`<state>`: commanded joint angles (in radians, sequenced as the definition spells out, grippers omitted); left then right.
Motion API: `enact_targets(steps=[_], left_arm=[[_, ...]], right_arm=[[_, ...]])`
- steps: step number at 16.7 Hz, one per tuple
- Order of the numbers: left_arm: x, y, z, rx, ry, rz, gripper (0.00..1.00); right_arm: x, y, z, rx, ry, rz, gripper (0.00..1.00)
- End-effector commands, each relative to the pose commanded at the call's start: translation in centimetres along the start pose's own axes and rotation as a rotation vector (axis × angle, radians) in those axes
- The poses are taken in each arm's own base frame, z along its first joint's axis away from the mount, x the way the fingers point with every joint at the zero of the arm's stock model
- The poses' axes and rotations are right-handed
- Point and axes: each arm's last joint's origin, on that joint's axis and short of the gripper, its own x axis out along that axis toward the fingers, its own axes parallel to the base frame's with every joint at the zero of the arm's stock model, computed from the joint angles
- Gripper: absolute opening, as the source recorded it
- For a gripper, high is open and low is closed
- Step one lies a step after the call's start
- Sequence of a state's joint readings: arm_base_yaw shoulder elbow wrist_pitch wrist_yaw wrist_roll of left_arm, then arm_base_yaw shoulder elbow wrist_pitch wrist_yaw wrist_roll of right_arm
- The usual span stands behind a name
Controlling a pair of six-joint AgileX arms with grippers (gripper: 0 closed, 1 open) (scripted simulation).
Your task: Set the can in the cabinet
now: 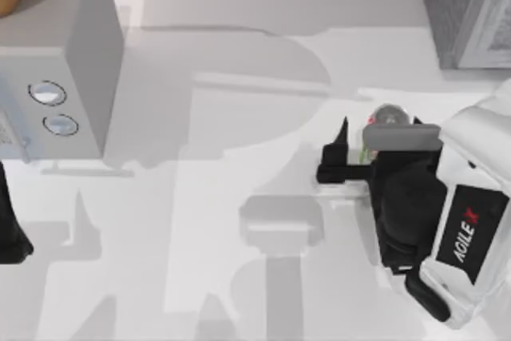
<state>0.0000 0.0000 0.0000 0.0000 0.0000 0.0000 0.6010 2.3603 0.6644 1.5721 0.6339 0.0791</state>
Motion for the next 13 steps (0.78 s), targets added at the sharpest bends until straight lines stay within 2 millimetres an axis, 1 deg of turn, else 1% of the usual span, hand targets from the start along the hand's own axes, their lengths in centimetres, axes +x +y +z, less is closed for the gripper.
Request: enact_targets(steps=[11, 12, 13], left_arm=[[0.00, 0.00, 0.00, 0.000, 0.000, 0.000, 1.00], [0.00, 0.00, 0.00, 0.000, 0.000, 0.000, 1.00], [0.00, 0.00, 0.00, 0.000, 0.000, 0.000, 1.00]], right_arm=[[0.00, 0.00, 0.00, 0.000, 0.000, 0.000, 0.02], [0.00, 0.00, 0.00, 0.000, 0.000, 0.000, 0.00], [0.00, 0.00, 0.00, 0.000, 0.000, 0.000, 0.00]])
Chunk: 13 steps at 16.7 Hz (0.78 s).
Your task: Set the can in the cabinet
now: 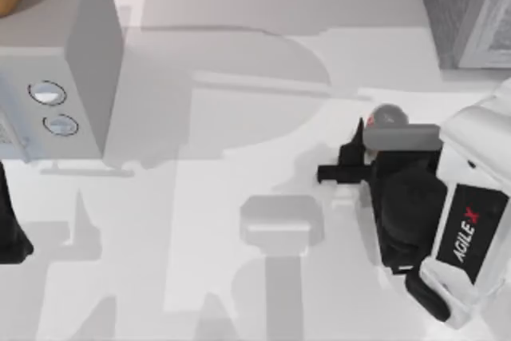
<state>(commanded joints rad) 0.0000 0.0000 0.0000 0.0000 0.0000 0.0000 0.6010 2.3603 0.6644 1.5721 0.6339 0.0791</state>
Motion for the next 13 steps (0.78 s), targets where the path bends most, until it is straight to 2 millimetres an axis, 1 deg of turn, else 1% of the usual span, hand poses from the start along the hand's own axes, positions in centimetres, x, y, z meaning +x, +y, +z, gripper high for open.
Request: enact_targets(steps=[8, 10, 13], left_arm=[[0.0, 0.0, 0.0, 0.000, 0.000, 0.000, 1.00], [0.0, 0.0, 0.0, 0.000, 0.000, 0.000, 1.00], [0.0, 0.0, 0.0, 0.000, 0.000, 0.000, 1.00]], right_arm=[[0.0, 0.0, 0.1, 0.001, -0.001, 0.001, 0.00], [0.1, 0.2, 0.9, 0.002, -0.003, 0.004, 0.00], [0.4, 0.6, 3.8, 0.002, -0.004, 0.005, 0.00]])
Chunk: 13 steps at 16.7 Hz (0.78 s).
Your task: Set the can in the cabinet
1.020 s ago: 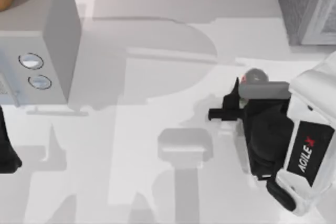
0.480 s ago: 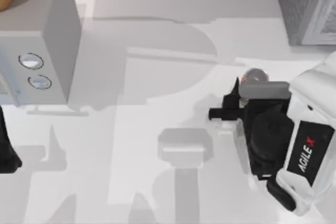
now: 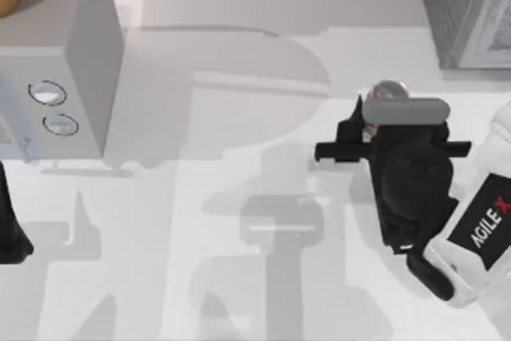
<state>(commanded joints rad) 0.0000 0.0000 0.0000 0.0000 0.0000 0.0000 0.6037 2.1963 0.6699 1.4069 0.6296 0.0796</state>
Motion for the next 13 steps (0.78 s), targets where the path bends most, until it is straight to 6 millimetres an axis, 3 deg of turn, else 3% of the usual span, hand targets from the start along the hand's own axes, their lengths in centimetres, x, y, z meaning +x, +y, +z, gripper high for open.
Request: enact_targets(steps=[8, 13], left_arm=[[0.0, 0.0, 0.0, 0.000, 0.000, 0.000, 1.00], [0.0, 0.0, 0.0, 0.000, 0.000, 0.000, 1.00]], right_arm=[[-1.4, -0.4, 10.0, -0.003, 0.007, -0.004, 0.00], [-1.8, -0.6, 11.2, -0.001, 0.004, -0.004, 0.00]])
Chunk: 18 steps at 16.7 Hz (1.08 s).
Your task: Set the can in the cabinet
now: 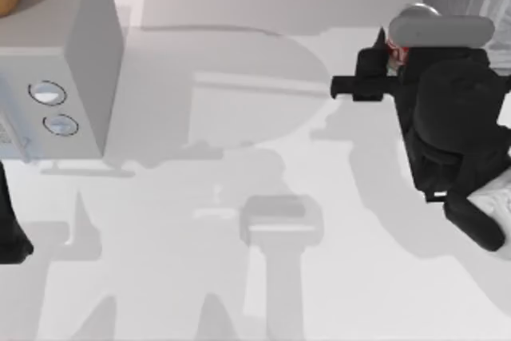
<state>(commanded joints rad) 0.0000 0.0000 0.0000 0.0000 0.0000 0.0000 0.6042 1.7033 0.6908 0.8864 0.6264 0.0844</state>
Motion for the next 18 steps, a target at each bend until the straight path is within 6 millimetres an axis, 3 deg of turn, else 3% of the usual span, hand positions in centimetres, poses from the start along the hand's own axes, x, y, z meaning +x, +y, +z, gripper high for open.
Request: enact_targets(steps=[3, 8, 13, 18], left_arm=[[0.0, 0.0, 0.0, 0.000, 0.000, 0.000, 1.00], [0.0, 0.0, 0.0, 0.000, 0.000, 0.000, 1.00], [0.0, 0.0, 0.0, 0.000, 0.000, 0.000, 1.00], [0.0, 0.0, 0.0, 0.000, 0.000, 0.000, 1.00]], right_arm=[[0.0, -0.4, -0.2, -0.003, 0.007, -0.009, 0.00], [-1.1, -5.1, 1.1, -0.016, 0.042, -0.080, 0.00], [-5.6, -10.3, 4.2, 0.015, -0.014, -0.086, 0.00], [-9.8, -12.7, 3.9, 0.007, -0.020, 0.009, 0.00]])
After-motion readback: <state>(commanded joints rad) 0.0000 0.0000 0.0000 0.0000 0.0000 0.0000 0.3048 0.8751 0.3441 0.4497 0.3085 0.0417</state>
